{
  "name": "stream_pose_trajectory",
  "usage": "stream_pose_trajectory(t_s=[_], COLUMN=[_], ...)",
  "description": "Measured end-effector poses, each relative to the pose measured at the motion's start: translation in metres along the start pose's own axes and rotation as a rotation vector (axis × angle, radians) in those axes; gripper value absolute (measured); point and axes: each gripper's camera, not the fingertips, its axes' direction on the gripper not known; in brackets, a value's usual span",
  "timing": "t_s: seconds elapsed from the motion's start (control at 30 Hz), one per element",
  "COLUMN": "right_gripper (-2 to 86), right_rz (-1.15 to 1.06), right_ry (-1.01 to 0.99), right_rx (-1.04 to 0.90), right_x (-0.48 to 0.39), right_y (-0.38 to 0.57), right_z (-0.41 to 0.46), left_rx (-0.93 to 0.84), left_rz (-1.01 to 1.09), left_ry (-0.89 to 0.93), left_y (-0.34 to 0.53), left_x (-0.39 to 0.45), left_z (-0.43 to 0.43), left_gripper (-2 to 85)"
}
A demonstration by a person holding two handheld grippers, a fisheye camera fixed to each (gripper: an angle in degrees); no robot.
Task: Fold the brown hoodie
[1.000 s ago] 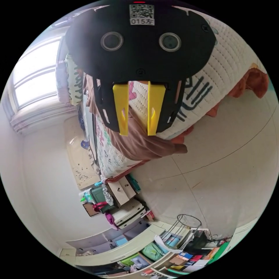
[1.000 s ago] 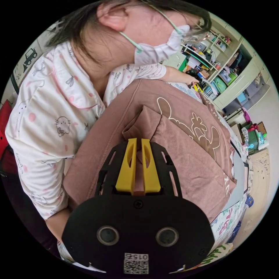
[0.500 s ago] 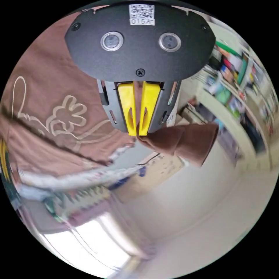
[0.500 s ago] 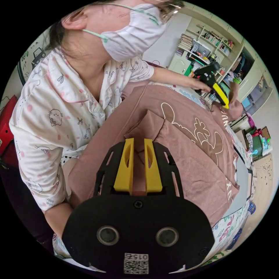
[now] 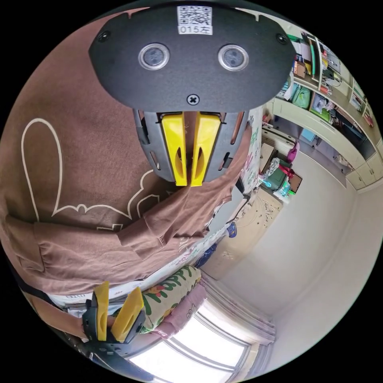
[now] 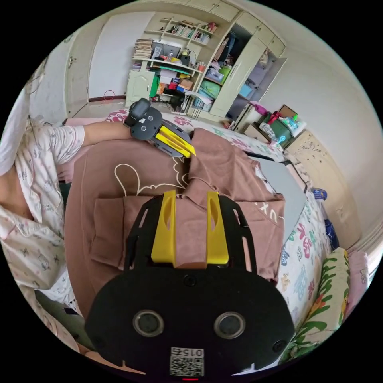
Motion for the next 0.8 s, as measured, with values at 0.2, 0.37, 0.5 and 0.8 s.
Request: stream_pose_trajectory(t_s=[0.2,0.37,0.5,0.8], right_gripper=[9.8,3.3,2.7,2.6], right_rz=[0.052,0.191,0.224,0.204], right_ry=[-0.006,0.047,0.129,0.214], right_rx=[-0.191,-0.288,-0.224,-0.205], right_x=[-0.032,-0.029,-0.042,-0.109], right_y=[-0.082,-0.11,-0.108,-0.083], right_z=[0.107,0.123,0.071,-0.022], left_rx=[0.017,0.073,-0.089,-0.219], left_rz=[-0.048,-0.197,-0.373,-0.345], left_ry=[0.062,0.048,-0.035,0.074], left_y=[0.01,0.046,0.081,0.075], left_x=[-0.001,-0.055,-0.098,-0.09], left_z=[0.002,-0.034,-0.011,0.038], left_gripper=[2.5,5.5,8.0,8.5])
